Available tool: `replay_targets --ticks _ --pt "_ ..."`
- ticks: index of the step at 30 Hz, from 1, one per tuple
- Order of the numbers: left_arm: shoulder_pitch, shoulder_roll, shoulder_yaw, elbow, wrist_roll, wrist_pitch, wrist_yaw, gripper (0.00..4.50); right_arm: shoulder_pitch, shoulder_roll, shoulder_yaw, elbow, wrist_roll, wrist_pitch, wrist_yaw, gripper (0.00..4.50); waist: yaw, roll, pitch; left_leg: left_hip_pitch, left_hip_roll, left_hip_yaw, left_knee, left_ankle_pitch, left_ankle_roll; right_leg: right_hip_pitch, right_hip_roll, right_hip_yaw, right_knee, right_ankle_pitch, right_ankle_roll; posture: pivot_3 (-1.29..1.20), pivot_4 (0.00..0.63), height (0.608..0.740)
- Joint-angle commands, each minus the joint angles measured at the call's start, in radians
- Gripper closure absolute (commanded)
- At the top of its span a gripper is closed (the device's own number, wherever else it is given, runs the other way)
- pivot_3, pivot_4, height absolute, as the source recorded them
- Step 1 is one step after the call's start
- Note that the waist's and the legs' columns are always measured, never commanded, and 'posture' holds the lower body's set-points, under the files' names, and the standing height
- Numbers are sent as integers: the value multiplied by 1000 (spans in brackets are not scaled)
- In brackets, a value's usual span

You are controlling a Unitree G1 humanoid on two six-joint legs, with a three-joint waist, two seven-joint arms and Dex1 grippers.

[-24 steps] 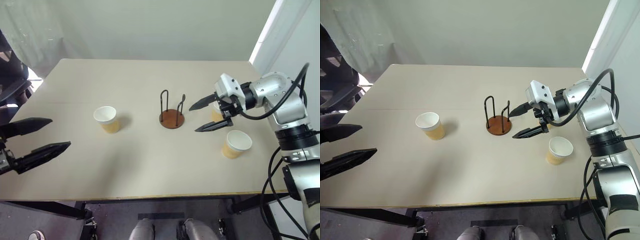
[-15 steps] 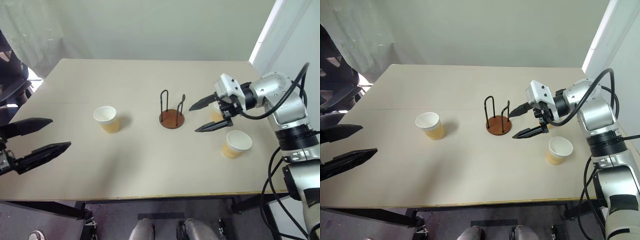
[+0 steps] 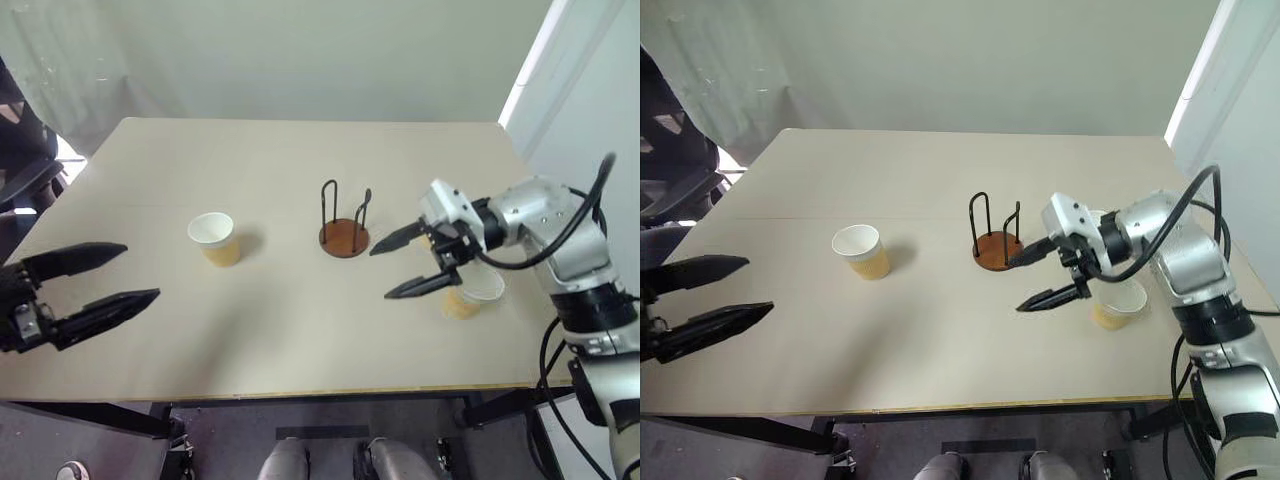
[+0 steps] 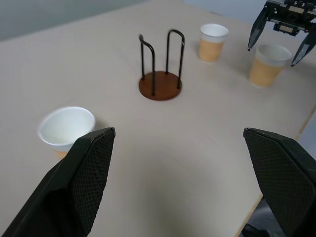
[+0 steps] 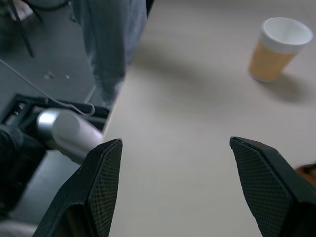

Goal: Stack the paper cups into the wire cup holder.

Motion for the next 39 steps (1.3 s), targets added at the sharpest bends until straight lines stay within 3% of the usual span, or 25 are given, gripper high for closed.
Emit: replay_targets --ticks 1,7,15,26,39 --pt "-10 -3 -53 -9 13 -40 -3 45 48 41 5 -113 -15 93 -168 920 -1 0 0 1 0 0 1 0 0 1 0 0 0 0 0 0 150 740" --pt "-39 6 -102 8 15 -56 -2 45 81 154 58 -138 -117 272 -472 920 -6 0 0 2 1 0 4 1 1 1 0 0 1 1 1 0 150 740" --pt "-50 6 -118 5 9 -52 5 45 66 308 28 1 -207 378 -787 920 -2 -1 0 -2 1 -1 3 1 2 -3 0 0 0 3 1 0 150 740" --pt "-29 -8 -89 -18 -4 -39 26 45 36 387 8 115 -262 347 -964 920 2 -1 0 -5 1 0 2 -2 -1 -8 0 0 0 4 0 0 150 740" --pt "-12 -21 -83 -35 -20 -41 46 45 -17 492 -30 198 -281 241 -1072 920 3 0 0 -6 1 -1 2 -3 -2 -10 0 0 0 5 -2 0 150 740"
